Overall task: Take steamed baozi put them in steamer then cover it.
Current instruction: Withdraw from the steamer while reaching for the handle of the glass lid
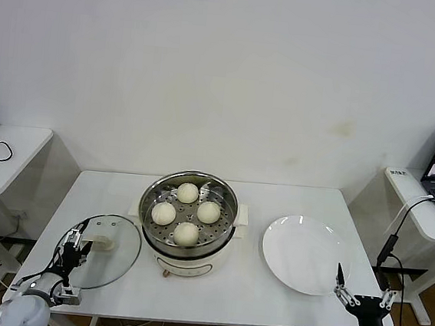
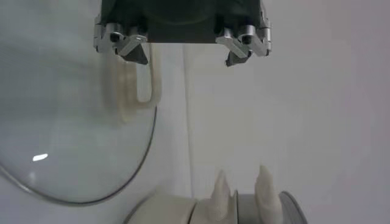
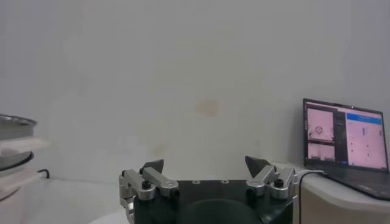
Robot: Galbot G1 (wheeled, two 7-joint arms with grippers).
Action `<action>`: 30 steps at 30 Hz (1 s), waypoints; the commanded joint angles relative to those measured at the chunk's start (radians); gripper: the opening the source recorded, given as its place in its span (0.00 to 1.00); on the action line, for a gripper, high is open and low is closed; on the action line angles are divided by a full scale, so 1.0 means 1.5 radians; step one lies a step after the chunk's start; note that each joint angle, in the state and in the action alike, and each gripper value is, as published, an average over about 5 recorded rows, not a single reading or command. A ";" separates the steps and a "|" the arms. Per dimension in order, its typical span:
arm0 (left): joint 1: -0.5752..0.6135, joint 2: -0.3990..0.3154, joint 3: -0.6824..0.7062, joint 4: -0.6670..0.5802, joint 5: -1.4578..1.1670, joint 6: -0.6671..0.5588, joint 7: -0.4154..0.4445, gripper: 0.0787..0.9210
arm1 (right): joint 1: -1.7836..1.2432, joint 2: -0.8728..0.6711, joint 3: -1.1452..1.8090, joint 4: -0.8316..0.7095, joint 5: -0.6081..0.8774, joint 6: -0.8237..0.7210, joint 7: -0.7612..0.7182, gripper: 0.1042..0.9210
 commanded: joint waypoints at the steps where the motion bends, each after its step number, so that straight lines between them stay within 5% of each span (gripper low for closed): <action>1: -0.037 0.004 0.016 0.033 0.001 0.001 0.003 0.88 | -0.002 0.001 0.003 0.000 -0.001 0.001 -0.001 0.88; 30: -0.094 -0.004 0.041 0.098 -0.001 0.004 0.007 0.88 | -0.006 0.008 -0.002 -0.009 -0.010 0.009 -0.005 0.88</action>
